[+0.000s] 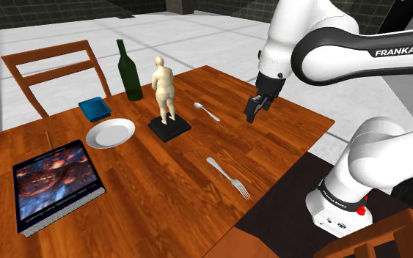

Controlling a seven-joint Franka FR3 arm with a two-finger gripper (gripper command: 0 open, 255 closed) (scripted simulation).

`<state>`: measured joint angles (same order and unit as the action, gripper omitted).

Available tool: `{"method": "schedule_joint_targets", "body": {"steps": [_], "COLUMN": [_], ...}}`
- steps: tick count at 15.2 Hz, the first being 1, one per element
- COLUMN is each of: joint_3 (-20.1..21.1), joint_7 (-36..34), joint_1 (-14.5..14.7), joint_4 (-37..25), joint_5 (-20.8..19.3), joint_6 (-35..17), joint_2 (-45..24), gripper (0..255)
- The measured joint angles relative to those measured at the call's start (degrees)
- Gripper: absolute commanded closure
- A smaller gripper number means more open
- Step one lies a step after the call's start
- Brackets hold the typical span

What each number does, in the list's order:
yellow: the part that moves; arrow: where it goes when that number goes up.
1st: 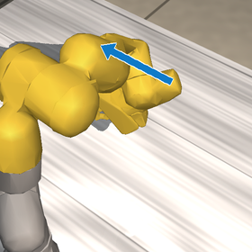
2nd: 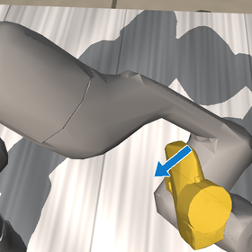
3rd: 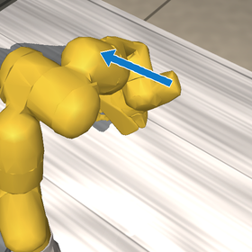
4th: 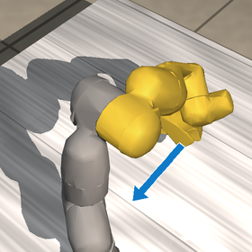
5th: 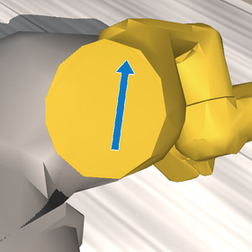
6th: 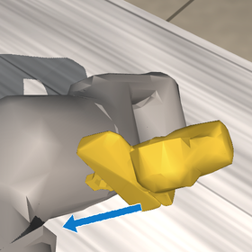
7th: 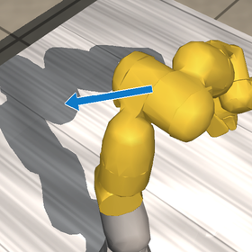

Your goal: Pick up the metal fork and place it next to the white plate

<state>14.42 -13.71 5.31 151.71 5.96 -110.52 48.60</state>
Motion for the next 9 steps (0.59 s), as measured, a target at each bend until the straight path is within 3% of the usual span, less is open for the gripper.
{"method": "schedule_joint_targets", "body": {"steps": [9], "joint_3": [10.6], "joint_7": [-9.2], "joint_1": [3.6], "joint_4": [5.3], "joint_5": [6.2], "joint_6": [-16.0], "joint_2": [-9.8], "gripper": [0]}}
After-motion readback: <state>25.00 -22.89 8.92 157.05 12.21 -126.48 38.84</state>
